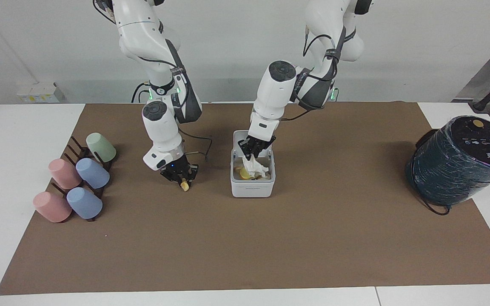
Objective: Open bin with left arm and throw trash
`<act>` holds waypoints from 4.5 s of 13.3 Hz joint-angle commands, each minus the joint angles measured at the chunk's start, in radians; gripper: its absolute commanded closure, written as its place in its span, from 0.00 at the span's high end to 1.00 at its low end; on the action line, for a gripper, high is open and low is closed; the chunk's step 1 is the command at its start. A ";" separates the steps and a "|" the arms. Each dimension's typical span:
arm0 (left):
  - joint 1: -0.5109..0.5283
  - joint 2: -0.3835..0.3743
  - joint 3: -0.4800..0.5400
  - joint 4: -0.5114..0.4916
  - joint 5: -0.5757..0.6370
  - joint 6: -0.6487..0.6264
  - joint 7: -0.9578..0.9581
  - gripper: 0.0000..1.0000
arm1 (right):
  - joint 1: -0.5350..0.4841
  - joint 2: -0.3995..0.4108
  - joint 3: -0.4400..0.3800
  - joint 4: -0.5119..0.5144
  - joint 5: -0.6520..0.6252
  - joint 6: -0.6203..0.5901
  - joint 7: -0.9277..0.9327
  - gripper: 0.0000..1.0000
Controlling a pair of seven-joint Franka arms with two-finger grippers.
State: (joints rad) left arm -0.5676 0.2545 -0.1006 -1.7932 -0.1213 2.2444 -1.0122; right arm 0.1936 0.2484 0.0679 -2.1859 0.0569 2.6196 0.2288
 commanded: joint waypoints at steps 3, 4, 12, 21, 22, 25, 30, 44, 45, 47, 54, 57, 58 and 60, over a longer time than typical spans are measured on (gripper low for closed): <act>0.043 -0.003 0.016 0.127 -0.021 -0.127 -0.017 0.74 | 0.001 -0.052 0.015 0.125 -0.005 -0.135 0.154 0.00; 0.067 0.011 0.016 0.180 -0.032 -0.184 -0.017 0.74 | 0.004 -0.052 0.019 0.188 -0.005 -0.203 0.196 0.00; 0.392 -0.026 0.025 0.333 -0.011 -0.627 0.347 0.74 | 0.210 0.028 0.019 0.402 0.011 -0.202 0.592 0.00; 0.615 -0.167 0.018 0.328 0.218 -0.730 1.116 1.00 | 0.241 0.022 0.018 0.402 -0.002 -0.260 0.615 1.00; 0.612 -0.169 0.016 0.325 0.216 -0.718 1.136 1.00 | 0.237 0.017 0.016 0.403 -0.002 -0.262 0.618 1.00; 0.603 -0.176 0.010 0.296 0.207 -0.629 1.126 1.00 | 0.218 -0.020 0.004 0.399 -0.009 -0.291 0.601 1.00; 0.603 -0.182 0.007 0.281 0.153 -0.592 1.054 1.00 | 0.052 -0.171 0.007 0.382 -0.029 -0.467 0.417 1.00; 0.581 -0.216 0.012 0.224 0.153 -0.609 1.052 1.00 | -0.186 -0.227 0.006 0.593 -0.095 -0.949 0.066 1.00; 0.581 -0.216 0.012 0.224 0.153 -0.609 1.052 1.00 | -0.186 -0.222 0.006 0.598 -0.103 -0.949 0.064 1.00; 0.578 -0.216 0.012 0.224 0.153 -0.609 1.052 1.00 | -0.189 -0.221 0.006 0.615 -0.108 -0.978 0.061 1.00; 0.580 -0.216 0.012 0.224 0.153 -0.609 1.052 1.00 | -0.163 -0.254 0.013 0.549 -0.095 -1.024 0.067 1.00; 0.580 -0.216 0.012 0.224 0.153 -0.609 1.052 1.00 | -0.157 -0.255 0.013 0.549 -0.095 -1.030 0.063 1.00; 0.580 -0.216 0.012 0.224 0.153 -0.609 1.052 1.00 | -0.157 -0.258 0.015 0.541 -0.095 -1.032 0.060 1.00; 0.580 -0.216 0.012 0.224 0.153 -0.609 1.052 1.00 | -0.157 -0.267 0.015 0.526 -0.095 -1.018 0.060 1.00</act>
State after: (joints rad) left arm 0.0100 0.0676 -0.0910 -1.5363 0.0426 1.6272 0.0462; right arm 0.0401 0.0146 0.0817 -1.6197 -0.0351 1.5920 0.3125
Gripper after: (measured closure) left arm 0.000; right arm 0.000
